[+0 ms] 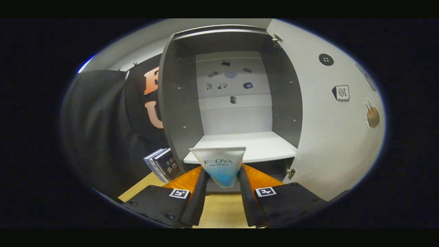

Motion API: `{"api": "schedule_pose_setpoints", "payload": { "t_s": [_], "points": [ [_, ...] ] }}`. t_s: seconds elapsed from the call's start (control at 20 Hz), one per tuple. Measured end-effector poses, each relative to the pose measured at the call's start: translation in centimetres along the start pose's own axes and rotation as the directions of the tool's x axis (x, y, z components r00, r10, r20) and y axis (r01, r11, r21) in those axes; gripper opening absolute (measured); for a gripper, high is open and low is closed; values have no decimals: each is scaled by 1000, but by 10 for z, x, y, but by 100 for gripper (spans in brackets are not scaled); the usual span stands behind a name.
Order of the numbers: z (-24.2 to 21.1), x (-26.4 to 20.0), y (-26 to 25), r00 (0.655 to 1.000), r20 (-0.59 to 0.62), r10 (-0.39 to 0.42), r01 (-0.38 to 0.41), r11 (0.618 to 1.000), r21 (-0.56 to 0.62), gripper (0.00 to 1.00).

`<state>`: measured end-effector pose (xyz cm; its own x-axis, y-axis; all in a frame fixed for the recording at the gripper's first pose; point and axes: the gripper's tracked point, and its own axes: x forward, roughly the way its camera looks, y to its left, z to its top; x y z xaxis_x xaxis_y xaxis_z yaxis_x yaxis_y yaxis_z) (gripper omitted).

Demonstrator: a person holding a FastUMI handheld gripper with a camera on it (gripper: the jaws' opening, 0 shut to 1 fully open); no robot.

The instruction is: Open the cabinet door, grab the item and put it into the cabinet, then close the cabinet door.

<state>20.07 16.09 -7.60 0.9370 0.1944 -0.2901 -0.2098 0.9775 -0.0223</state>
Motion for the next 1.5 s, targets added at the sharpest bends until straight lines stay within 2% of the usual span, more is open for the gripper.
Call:
{"api": "schedule_pose_setpoints", "payload": {
  "t_s": [0.2, 0.3, 0.5, 0.65, 1.05, 1.3, 1.4, 1.5],
  "points": [
    [59, 55, 4, 999, 44, 13, -12, 1000, -22, 56],
    [78, 91, -3, 999, 49, -6, 7, 999, -37, 56],
    [72, 156, -17, 999, -33, -22, 23, 1000, 16, 56],
    [53, 190, -31, 994, -96, -56, 56, 998, -3, 56],
    [19, 218, -32, 977, -208, -50, 52, 999, 7, 56],
    [14, 224, -31, 976, -211, -49, 51, 999, 5, 56],
    [15, 226, -30, 978, -204, -45, 47, 999, 3, 58],
    [18, 225, -30, 979, -198, -44, 45, 999, -1, 68]
  ]
}}
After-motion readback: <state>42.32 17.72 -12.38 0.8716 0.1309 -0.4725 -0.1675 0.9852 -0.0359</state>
